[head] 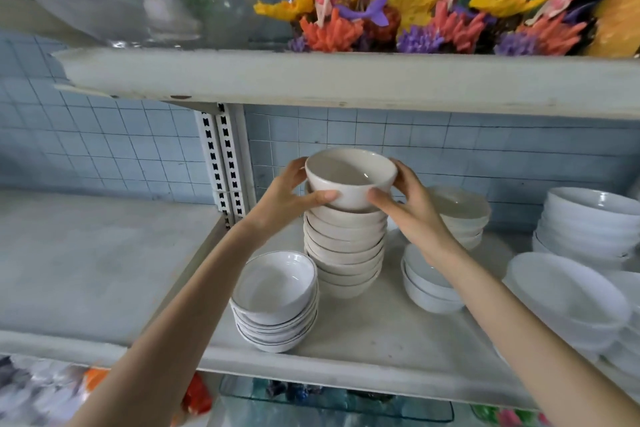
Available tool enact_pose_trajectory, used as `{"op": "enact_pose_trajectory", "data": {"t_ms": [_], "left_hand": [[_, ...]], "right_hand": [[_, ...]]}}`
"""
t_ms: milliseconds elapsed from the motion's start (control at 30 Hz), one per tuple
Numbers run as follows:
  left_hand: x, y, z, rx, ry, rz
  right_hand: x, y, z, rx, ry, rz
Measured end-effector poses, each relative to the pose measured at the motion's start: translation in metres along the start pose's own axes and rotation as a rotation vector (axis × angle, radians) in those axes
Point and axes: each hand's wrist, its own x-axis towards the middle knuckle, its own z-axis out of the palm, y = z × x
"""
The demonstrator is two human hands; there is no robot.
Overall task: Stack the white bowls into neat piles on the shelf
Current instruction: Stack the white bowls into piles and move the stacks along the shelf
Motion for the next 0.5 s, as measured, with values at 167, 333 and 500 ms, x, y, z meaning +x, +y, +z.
{"op": "enact_pose_trajectory", "data": {"t_ms": [167,333,500], "left_hand": [[0.002,-0.006,0.002,0.048,-0.019,-0.001],[-0.002,-0.009,0.002,0.044,-0.062,-0.026],[-0.003,-0.011,0.002,0.035,-0.069,-0.034]], "right_hand": [[-0.005,0.013,0.004,0.051,0.015,0.015],[-0.007,0.021,0.002,0.071,0.007,0.036],[-0.009,0.023,0.000,0.098,0.000,0.062]]}}
